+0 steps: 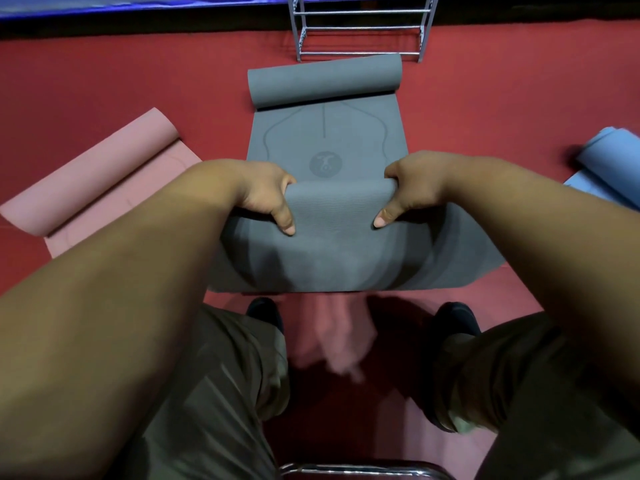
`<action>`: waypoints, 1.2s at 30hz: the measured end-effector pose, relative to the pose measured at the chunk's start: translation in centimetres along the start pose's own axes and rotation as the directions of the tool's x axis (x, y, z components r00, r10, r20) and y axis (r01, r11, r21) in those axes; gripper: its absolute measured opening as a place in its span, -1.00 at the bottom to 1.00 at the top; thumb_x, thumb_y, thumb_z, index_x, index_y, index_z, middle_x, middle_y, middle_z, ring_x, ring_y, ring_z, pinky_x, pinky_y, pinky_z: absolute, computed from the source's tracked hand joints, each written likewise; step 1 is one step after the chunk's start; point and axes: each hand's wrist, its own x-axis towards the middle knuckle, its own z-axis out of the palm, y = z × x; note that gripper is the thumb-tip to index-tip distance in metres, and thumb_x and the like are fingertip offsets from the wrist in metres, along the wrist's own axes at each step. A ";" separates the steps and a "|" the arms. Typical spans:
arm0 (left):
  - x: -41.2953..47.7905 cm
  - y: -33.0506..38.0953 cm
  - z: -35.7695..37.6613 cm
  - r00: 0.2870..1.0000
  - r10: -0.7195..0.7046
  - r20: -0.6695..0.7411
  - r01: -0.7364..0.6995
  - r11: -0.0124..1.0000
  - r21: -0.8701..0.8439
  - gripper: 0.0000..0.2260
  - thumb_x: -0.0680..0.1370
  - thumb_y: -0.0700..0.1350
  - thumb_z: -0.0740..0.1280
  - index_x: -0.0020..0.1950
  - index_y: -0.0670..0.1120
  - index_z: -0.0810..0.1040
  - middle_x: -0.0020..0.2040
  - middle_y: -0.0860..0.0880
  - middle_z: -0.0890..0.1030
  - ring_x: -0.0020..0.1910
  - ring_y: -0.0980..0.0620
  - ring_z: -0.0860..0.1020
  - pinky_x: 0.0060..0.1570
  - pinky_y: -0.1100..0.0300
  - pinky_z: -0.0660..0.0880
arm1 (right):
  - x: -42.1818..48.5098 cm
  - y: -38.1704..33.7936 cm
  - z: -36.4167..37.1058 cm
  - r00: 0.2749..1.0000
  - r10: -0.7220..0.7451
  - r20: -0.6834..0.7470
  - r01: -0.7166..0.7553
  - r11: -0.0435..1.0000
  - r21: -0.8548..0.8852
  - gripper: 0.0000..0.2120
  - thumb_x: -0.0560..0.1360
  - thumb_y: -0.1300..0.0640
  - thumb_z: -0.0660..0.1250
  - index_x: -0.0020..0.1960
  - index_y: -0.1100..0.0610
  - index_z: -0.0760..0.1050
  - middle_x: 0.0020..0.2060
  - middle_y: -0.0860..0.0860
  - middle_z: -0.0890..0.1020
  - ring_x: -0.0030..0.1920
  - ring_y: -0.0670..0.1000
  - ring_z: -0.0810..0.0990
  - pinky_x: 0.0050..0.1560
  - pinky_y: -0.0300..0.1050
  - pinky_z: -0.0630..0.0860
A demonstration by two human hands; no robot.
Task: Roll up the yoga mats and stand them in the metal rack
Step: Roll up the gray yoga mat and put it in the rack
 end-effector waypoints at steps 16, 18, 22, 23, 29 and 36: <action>0.9 0.2 -0.3 0.994 -0.105 -0.030 0.109 0.972 0.208 -0.42 0.17 0.19 0.76 0.07 0.04 0.66 0.00 0.07 0.72 0.01 -0.05 0.67 0.21 0.03 0.61 | 0.0 0.8 0.5 0.995 0.048 0.092 -0.058 0.993 0.102 -0.29 0.18 -0.45 0.64 0.04 0.07 0.64 -0.03 -0.03 0.69 0.00 0.06 0.65 0.16 0.00 0.59; 1.2 0.1 -0.2 0.989 -0.140 -0.052 0.149 0.963 0.224 -0.36 0.12 0.28 0.75 0.07 0.03 0.67 -0.02 0.05 0.71 0.00 -0.08 0.67 0.21 0.00 0.62 | 0.0 0.6 0.5 0.995 0.041 0.095 -0.049 0.995 0.083 -0.30 0.18 -0.43 0.65 0.05 0.06 0.63 -0.02 -0.03 0.69 0.01 0.07 0.65 0.17 0.00 0.59; 1.4 -0.1 -0.2 0.976 -0.201 -0.079 0.215 0.938 0.271 -0.26 0.04 0.43 0.69 0.03 0.00 0.70 -0.08 0.01 0.69 -0.05 -0.12 0.65 0.18 -0.03 0.63 | -0.3 -0.2 0.9 0.991 0.027 0.130 -0.028 1.000 0.005 -0.29 0.20 -0.35 0.69 0.14 0.05 0.61 0.03 0.00 0.69 0.08 0.11 0.65 0.24 0.04 0.60; 1.3 -0.1 -0.1 0.975 -0.208 -0.079 0.222 0.934 0.280 -0.26 0.06 0.43 0.69 0.03 -0.01 0.70 -0.09 0.01 0.68 -0.05 -0.12 0.64 0.18 -0.03 0.63 | -0.3 -0.3 1.1 0.991 0.026 0.129 -0.027 1.000 0.002 -0.31 0.20 -0.34 0.69 0.13 0.05 0.62 0.02 0.00 0.69 0.06 0.11 0.65 0.23 0.04 0.61; 0.8 0.6 0.6 0.975 -0.218 -0.047 0.222 0.931 0.289 -0.38 0.24 0.34 0.68 0.07 -0.04 0.66 -0.06 -0.01 0.63 0.05 -0.18 0.63 0.22 -0.03 0.61 | -0.3 -0.4 1.3 0.991 0.027 0.128 -0.026 1.000 -0.006 -0.41 0.31 -0.23 0.69 0.17 0.11 0.67 0.06 0.06 0.72 0.07 0.13 0.66 0.18 -0.04 0.59; 0.8 0.0 1.2 0.976 -0.208 0.061 0.189 0.955 0.229 -0.48 0.22 0.21 0.74 0.05 -0.01 0.74 -0.07 0.04 0.75 -0.04 -0.08 0.72 0.20 -0.01 0.65 | -0.5 -0.3 1.7 0.978 0.022 0.209 -0.026 1.000 0.016 -0.42 0.34 -0.21 0.68 0.21 0.09 0.69 0.09 0.02 0.73 0.10 0.10 0.68 0.22 -0.05 0.59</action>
